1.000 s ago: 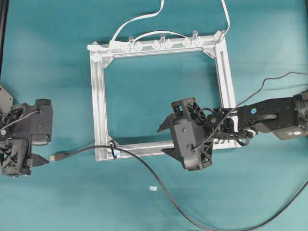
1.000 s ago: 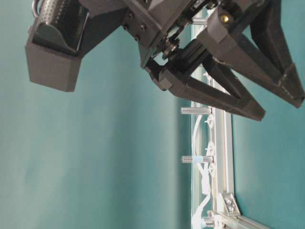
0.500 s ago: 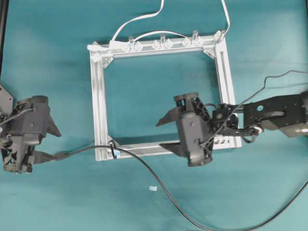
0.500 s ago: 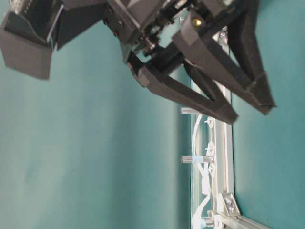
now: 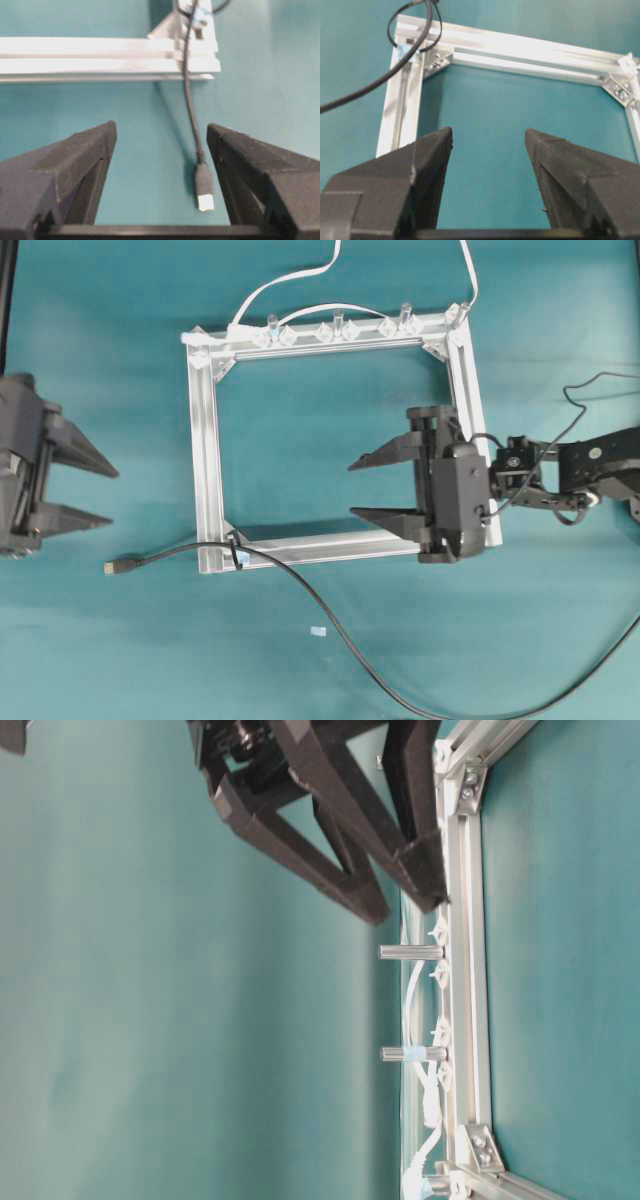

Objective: Insert the wire through the string loop located on the left side.

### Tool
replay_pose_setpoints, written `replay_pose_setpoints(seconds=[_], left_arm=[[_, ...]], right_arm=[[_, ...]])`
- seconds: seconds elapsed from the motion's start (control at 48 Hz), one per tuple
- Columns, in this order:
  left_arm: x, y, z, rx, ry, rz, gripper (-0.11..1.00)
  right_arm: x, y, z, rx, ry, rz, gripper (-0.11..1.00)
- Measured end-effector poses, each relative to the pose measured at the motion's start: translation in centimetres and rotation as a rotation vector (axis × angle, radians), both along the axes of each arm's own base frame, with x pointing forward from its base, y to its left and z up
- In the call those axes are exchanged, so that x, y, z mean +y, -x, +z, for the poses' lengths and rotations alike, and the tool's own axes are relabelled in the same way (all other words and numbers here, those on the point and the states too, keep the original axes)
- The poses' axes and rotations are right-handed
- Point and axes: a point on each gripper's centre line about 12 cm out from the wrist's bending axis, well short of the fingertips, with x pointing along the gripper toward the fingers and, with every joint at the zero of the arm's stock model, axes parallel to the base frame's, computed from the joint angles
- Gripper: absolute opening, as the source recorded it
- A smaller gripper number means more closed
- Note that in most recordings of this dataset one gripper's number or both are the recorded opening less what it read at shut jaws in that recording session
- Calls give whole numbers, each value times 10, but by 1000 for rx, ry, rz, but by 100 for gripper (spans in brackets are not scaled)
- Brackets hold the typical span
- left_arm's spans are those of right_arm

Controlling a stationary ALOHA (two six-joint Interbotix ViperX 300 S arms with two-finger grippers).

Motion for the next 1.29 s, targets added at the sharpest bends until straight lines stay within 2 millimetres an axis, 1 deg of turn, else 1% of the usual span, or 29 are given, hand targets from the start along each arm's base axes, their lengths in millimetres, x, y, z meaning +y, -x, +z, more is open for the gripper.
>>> replay_pose_setpoints(seconds=[0.146,0.208,0.438,1.292], left_arm=[[13,10,7,-80,-16,41,73],[17,14,6,-106,-20,57,73],[20,22,2,-132,-20,75,73],[21,23,3,-141,-18,80,73]], right_arm=[[-5,3,2,-15,-25,-27,66],[-9,3,2,-24,-36,-46,66],[-25,4,2,-35,-63,-106,66],[-25,5,0,-31,-68,-108,66]])
